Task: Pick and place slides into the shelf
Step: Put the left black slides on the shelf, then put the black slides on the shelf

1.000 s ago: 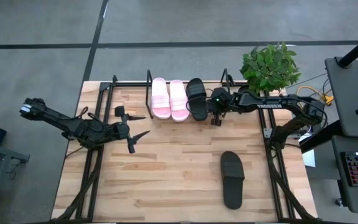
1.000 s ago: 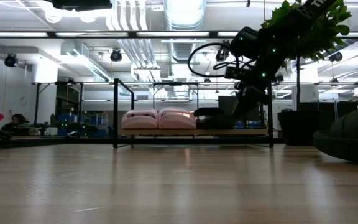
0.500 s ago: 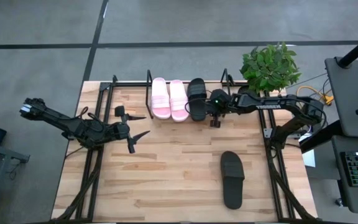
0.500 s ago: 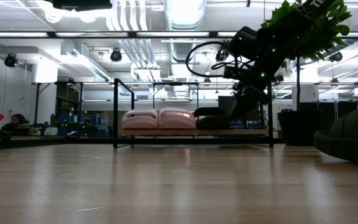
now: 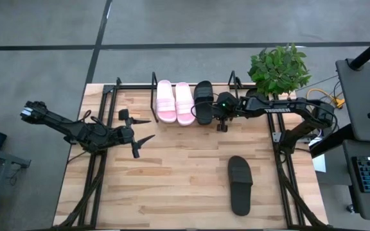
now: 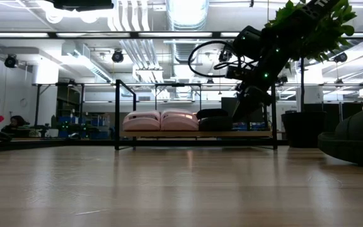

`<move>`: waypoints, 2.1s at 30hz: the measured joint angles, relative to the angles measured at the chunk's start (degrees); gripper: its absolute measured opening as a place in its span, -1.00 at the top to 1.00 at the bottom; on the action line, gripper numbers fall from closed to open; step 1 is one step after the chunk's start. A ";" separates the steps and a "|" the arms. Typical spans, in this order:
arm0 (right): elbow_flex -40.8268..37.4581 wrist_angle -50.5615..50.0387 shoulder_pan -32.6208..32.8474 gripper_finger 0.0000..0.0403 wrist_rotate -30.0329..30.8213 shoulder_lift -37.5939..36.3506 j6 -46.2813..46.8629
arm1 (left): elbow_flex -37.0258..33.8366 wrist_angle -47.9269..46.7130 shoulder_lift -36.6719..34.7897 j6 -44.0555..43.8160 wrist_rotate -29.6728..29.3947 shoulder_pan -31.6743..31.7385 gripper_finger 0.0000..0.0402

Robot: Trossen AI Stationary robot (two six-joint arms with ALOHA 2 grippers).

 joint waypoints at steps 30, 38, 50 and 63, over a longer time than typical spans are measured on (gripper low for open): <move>0.11 -1.44 25.53 0.17 11.96 -23.65 6.05 | -0.92 0.23 0.02 -0.02 -0.01 0.00 -0.23; 0.68 -1.80 40.00 -0.15 14.53 -25.01 8.73 | -0.92 0.26 0.00 -0.07 -0.01 -0.01 -0.23; 9.10 -18.75 61.89 -0.18 33.86 -18.47 22.84 | -0.92 0.11 1.13 -1.28 0.01 -0.01 -0.23; 17.77 -46.68 71.92 -0.09 31.45 -3.89 53.91 | -0.90 1.94 4.21 -3.31 -0.11 -0.01 -0.23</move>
